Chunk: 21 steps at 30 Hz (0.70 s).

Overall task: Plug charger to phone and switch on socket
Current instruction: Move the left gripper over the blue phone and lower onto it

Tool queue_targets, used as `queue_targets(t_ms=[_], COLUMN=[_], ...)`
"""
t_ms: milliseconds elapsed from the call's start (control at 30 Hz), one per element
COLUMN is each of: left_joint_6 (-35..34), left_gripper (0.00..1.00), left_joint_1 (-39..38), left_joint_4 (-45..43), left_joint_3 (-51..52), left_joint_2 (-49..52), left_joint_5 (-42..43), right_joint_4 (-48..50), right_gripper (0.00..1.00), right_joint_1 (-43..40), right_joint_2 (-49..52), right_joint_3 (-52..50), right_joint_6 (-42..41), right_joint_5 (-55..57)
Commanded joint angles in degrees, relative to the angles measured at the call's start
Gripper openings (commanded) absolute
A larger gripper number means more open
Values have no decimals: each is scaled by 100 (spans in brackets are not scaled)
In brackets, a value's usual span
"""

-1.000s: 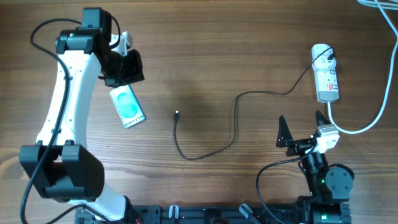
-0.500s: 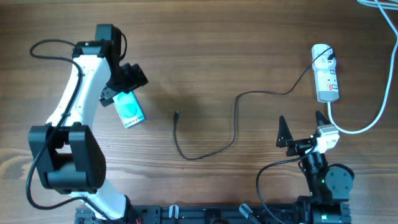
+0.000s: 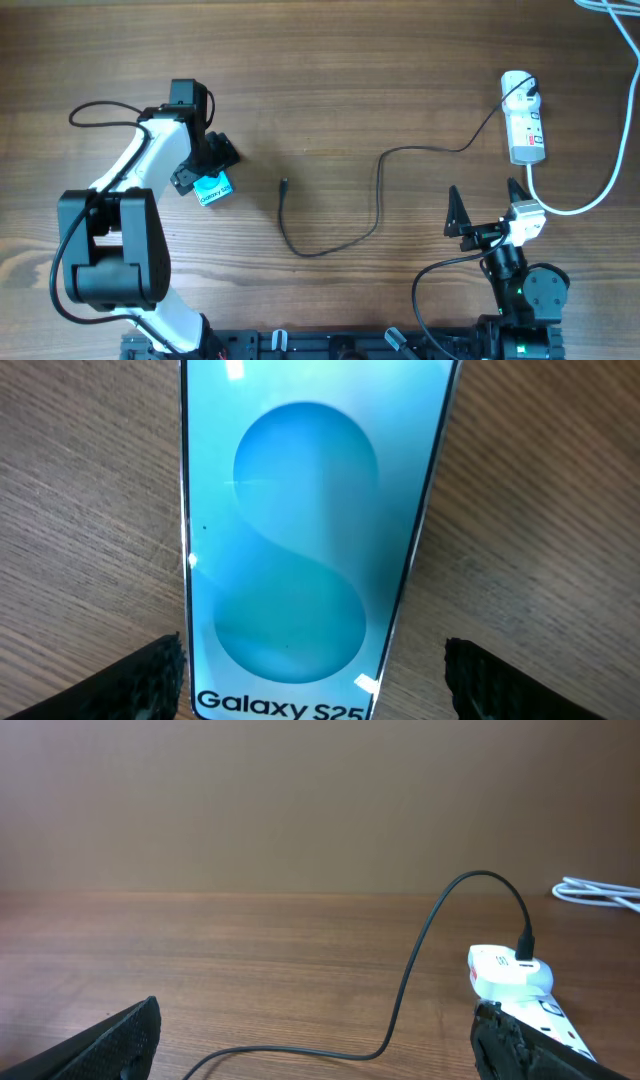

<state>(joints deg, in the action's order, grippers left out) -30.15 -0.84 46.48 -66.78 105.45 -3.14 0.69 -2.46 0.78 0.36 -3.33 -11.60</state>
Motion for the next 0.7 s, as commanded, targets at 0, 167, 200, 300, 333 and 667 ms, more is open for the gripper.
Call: queue_targets(t_ms=[0,167,200,300,333,667], left_joint_6=[-55,-7,33,138,138,116], left_gripper=[87,96,98,93,89,85], left_joint_1=[-7,-4,-4,-4,-4,-9], left_joint_4=[-20,-315,-450,-741,-741,-726], left_joint_3=[238,356,356,356,356,632], left_joint_2=[48,48,48,48,48,48], left_joint_5=[46,2,-160,-573,-522,94], right_joint_4=[24,24,24,24,24,24], right_gripper=[100,100,100,100,100,100], right_joint_1=[4,4,4,4,4,4], right_joint_2=[-63,-63,-63,-63,-63,-63], right_joint_3=[-7,-7,-7,-7,-7,-7], right_joint_6=[17,17,20,17,20,20], right_joint_5=[-70,-70,-70,-70,-70,-70])
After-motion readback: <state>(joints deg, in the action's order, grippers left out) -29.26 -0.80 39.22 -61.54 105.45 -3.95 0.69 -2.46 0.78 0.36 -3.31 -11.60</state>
